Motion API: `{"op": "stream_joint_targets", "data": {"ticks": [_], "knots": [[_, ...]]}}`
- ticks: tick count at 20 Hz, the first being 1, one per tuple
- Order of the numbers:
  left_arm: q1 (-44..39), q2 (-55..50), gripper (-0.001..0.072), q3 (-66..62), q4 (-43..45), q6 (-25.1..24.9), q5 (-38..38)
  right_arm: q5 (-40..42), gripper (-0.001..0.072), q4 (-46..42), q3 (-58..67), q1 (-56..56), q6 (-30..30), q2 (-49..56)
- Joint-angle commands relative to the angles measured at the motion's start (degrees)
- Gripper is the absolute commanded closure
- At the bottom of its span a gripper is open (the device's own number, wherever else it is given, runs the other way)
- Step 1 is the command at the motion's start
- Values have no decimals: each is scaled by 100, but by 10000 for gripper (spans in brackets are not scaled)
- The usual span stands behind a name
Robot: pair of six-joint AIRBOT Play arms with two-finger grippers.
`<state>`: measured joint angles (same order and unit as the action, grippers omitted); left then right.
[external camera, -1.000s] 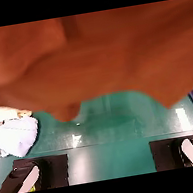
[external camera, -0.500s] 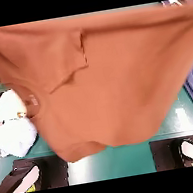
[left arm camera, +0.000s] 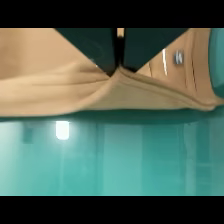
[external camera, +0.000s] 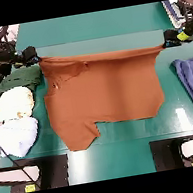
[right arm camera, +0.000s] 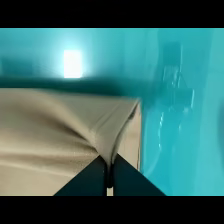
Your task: Fold the shirts.
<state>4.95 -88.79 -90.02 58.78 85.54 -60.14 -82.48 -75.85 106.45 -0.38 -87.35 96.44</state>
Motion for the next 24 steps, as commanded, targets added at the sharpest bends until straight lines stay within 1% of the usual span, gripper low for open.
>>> {"op": "stream_joint_targets", "data": {"ticks": [1,2,3,4,6,7,10,12,13,14,15,17,19,21,24], "knots": [[2,-678,682,-341,-7,-92,479,400,694,-59,774,42,-2,780],[2,-678,681,-330,0,-223,437,326,694,-59,881,44,7,861],[2,-669,681,-341,-4,-330,243,205,694,-61,872,44,44,874],[2,-658,682,-341,63,-374,-133,57,694,-66,793,44,44,857],[-33,-660,682,-232,468,-372,-863,-13,694,-68,216,44,42,643],[-81,-660,682,-92,649,-372,-970,83,694,-70,-184,44,42,492],[-173,-662,681,507,699,-372,-710,575,692,-9,-1285,59,39,133],[-205,-662,680,855,678,-339,-470,756,690,98,-1749,79,39,26],[-205,-662,610,931,680,-278,-446,769,684,310,-1871,79,42,24],[-203,-660,319,935,682,-166,-461,754,545,525,-1930,68,42,24],[-203,-619,178,929,684,-87,-538,721,385,708,-1923,13,44,22],[-205,-321,180,933,817,-81,-844,588,384,1001,-1923,-63,151,-144],[-205,214,179,1156,1360,-24,-1191,223,384,1019,-1954,-210,509,-481],[-205,1003,179,1956,1755,22,-1338,79,384,1038,-2358,-361,608,-1047],[-205,2251,179,3672,1517,140,-1338,94,384,1158,-3276,-546,647,-1939]]}}
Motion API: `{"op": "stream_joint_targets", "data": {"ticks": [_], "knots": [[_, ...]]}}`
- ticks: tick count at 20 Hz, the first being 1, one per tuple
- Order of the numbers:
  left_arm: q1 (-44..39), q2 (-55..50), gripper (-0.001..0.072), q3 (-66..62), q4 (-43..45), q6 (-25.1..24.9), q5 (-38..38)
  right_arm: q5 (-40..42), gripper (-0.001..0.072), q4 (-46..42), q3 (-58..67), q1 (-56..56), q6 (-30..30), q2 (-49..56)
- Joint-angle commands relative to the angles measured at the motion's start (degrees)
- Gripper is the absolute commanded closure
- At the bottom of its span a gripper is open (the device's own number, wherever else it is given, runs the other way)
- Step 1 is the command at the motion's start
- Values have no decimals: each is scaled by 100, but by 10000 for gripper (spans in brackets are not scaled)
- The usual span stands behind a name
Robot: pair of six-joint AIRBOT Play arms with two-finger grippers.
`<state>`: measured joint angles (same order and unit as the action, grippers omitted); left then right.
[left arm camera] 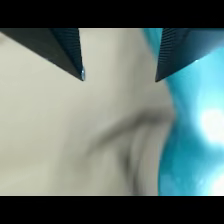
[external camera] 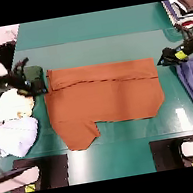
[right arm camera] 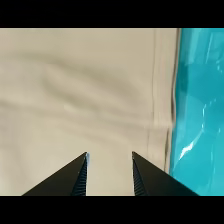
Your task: Fold the shirts.
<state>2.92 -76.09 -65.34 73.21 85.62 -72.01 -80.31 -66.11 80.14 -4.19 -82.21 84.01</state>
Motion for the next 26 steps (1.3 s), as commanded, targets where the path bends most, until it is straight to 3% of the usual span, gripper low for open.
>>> {"op": "stream_joint_targets", "data": {"ticks": [1,6,10,17,18,20,25,26], "knots": [[-2,1397,179,1805,-81,153,-149,-83,384,334,-935,-232,138,-940],[-2,2643,178,3648,-527,503,107,273,384,660,-1845,-302,280,-1755],[-2,2634,179,4000,-1259,238,501,280,384,654,-1987,-304,280,-1941],[-2,2634,180,4419,-1652,234,903,267,384,664,-1987,-304,280,-1950],[-2,2634,240,4406,-1759,223,949,232,384,662,-1987,-304,280,-1950],[-2,2640,680,4385,-2002,-28,966,74,384,616,-1987,-352,282,-1952],[-2,2653,683,3904,-2081,-160,625,-527,380,83,-2286,-1034,254,-1985],[-2,2651,683,3790,-2083,-166,621,-542,296,-55,-2603,-1176,249,-1993]]}}
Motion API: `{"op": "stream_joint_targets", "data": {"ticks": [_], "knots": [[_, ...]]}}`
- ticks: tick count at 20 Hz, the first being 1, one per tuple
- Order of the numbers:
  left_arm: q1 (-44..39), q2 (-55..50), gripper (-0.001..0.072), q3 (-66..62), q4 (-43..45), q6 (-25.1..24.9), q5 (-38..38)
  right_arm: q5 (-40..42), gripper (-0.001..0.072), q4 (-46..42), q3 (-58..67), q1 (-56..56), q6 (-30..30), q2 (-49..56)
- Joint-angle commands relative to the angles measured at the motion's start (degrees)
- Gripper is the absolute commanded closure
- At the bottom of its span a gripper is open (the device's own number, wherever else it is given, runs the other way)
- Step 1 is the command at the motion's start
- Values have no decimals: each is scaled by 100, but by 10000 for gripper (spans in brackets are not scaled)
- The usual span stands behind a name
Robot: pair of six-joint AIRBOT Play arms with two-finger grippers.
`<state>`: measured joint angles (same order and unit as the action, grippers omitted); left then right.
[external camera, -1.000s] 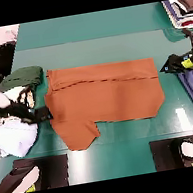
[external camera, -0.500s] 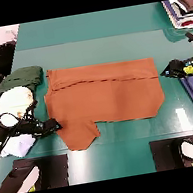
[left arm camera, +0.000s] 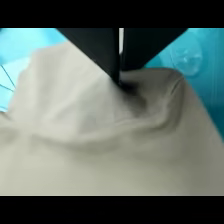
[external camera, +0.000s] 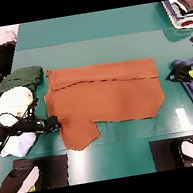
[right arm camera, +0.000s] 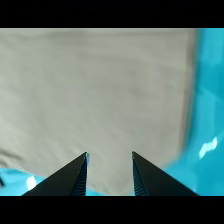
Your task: Fold the shirts.
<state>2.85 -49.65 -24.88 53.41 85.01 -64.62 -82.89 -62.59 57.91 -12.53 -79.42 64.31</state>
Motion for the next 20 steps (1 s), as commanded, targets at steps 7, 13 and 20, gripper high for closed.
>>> {"op": "stream_joint_targets", "data": {"ticks": [7,13,20], "knots": [[4,7,682,-472,-109,-105,-48,564,262,149,-2186,85,4,549],[4,7,684,-592,129,-101,-509,734,692,-55,-1803,1145,-2,763],[-330,1204,684,-859,409,621,-1705,-612,692,-968,-1943,651,-216,-1246]]}}
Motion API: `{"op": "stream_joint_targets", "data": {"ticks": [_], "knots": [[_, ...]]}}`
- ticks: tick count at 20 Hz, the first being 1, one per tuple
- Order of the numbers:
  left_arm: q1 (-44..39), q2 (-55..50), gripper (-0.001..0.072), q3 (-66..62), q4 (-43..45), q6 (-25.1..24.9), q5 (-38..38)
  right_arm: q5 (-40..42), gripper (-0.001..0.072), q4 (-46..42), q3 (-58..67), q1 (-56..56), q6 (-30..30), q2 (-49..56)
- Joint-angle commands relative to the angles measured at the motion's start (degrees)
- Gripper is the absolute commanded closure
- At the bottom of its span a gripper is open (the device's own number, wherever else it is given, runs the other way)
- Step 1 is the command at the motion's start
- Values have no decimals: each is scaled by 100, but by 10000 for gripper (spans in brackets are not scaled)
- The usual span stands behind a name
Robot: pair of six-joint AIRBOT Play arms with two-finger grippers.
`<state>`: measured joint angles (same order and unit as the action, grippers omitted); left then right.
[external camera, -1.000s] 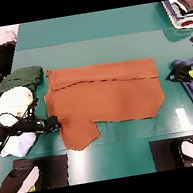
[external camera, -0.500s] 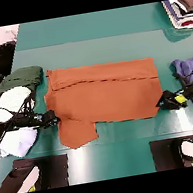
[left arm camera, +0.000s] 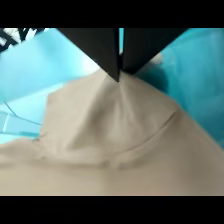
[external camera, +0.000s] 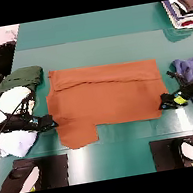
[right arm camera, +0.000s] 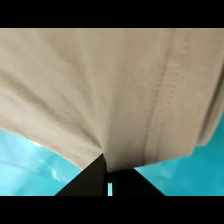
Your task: Fold the shirts.
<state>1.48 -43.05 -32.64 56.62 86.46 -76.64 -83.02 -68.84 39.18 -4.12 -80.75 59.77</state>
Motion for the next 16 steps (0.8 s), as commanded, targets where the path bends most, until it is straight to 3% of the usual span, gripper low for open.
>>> {"op": "stream_joint_targets", "data": {"ticks": [1,5,11,16], "knots": [[-317,680,684,-188,87,660,-588,-654,692,-415,-24,-291,-162,-1097],[-706,387,684,-820,289,750,-26,-197,693,-437,566,-190,-302,-1355],[-702,-1784,682,-2269,822,302,1681,472,693,-420,2000,258,-306,651],[-702,-3740,681,-3751,804,68,2269,511,692,-402,3259,262,-304,2179]]}}
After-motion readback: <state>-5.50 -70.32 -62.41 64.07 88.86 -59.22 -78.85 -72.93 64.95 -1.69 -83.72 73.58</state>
